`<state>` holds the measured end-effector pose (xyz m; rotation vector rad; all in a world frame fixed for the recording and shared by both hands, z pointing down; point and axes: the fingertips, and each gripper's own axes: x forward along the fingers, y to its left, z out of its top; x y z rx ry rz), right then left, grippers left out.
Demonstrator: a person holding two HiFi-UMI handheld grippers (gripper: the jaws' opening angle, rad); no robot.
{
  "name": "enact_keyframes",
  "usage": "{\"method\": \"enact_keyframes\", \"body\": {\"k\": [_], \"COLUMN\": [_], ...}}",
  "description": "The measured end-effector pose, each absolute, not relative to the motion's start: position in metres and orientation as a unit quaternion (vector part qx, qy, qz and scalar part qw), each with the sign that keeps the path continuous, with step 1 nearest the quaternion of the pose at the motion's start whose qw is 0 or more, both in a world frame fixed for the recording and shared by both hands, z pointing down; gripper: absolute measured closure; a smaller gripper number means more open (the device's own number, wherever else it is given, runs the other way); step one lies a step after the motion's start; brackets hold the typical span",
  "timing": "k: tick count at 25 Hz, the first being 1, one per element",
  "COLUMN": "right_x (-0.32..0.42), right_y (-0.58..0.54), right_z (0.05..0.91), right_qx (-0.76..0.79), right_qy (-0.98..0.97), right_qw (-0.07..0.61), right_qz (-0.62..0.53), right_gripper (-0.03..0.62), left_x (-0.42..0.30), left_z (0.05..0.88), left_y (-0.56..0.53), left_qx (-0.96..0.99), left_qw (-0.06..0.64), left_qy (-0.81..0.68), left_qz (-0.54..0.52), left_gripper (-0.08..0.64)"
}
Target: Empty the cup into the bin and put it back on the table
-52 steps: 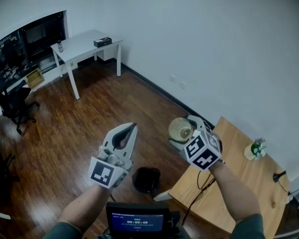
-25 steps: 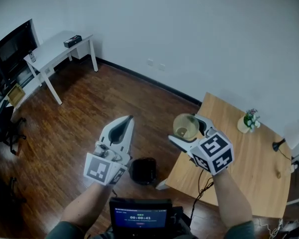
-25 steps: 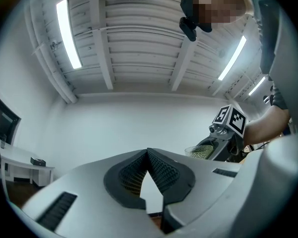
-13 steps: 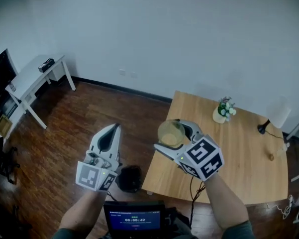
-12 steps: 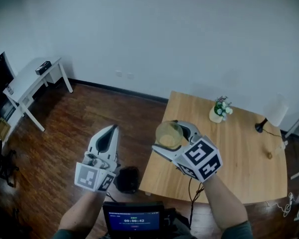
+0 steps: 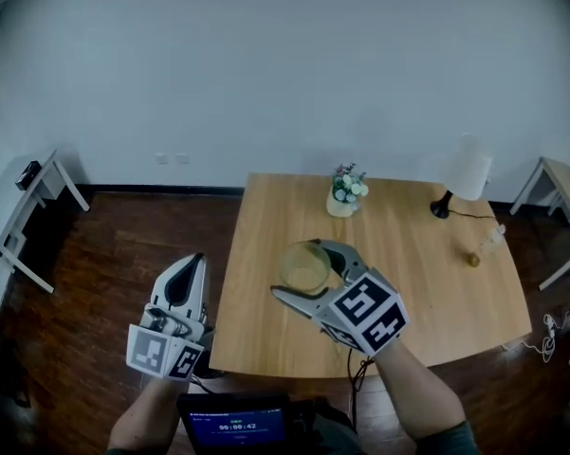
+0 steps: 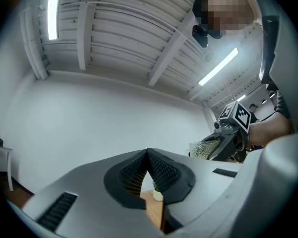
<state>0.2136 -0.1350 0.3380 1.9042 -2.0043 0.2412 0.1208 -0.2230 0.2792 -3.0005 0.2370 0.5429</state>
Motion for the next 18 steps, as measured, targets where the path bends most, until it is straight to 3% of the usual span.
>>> {"method": "enact_keyframes", "body": {"k": [18], "right_x": [0.312], "right_y": [0.029], "right_z": [0.355], "right_qx": [0.746], "right_qy": [-0.639], "right_qw": [0.141], "right_qz": [0.122], "right_gripper": [0.195], "left_x": [0.25], "left_z": [0.295], "left_y": [-0.072], "left_qx": [-0.988], "left_qw": [0.018], "left_qy": [-0.038], "left_qz": [0.151], "left_gripper": [0.569]}}
